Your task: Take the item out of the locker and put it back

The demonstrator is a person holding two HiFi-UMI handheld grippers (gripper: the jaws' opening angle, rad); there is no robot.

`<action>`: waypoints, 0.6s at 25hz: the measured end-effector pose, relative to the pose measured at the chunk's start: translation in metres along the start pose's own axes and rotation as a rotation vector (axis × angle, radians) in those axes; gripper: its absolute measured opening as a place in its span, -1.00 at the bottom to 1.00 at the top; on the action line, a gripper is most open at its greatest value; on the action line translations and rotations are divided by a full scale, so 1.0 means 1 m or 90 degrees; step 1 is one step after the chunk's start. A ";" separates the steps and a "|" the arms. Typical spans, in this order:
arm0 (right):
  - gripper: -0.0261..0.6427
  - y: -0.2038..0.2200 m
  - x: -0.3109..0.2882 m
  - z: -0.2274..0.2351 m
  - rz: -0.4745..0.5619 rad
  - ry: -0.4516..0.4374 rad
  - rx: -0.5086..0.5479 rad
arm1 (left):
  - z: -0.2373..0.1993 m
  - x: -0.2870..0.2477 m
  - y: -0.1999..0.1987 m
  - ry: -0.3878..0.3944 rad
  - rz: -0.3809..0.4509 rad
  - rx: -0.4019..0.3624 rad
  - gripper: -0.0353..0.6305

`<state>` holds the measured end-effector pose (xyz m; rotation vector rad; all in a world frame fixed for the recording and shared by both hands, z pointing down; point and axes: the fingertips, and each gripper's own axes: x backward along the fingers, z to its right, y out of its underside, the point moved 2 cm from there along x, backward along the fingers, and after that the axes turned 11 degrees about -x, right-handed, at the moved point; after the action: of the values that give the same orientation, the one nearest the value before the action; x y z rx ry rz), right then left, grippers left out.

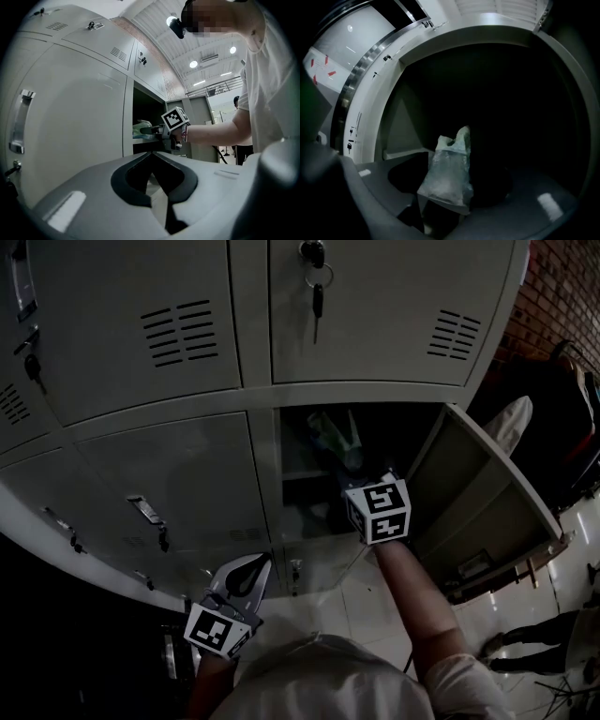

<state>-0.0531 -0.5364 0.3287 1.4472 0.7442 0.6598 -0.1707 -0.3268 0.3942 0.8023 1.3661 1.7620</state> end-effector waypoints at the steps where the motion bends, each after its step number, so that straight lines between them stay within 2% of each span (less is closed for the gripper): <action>1: -0.26 0.001 0.000 0.000 0.003 0.005 0.007 | -0.002 0.000 0.000 -0.002 0.000 0.004 -0.89; 2: -0.34 0.002 0.001 0.000 0.006 0.011 0.014 | -0.004 0.000 0.000 -0.006 0.001 0.005 -0.89; 4: -0.65 0.001 0.003 0.002 0.011 0.019 0.023 | -0.007 0.000 0.001 -0.008 0.005 0.005 -0.89; 6: -0.79 0.000 0.006 0.002 0.015 0.017 0.023 | -0.007 0.001 0.001 -0.005 0.007 0.004 -0.89; 10: -0.87 -0.012 0.032 -0.007 0.051 0.000 0.007 | -0.003 0.007 0.000 0.009 0.008 0.000 -0.89; 15: -0.88 -0.015 0.113 -0.048 0.109 -0.011 -0.019 | -0.005 0.022 -0.002 0.011 0.019 0.003 -0.89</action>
<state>-0.0208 -0.4186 0.3092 1.4992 0.5984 0.7850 -0.1860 -0.3097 0.3914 0.8160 1.3766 1.7929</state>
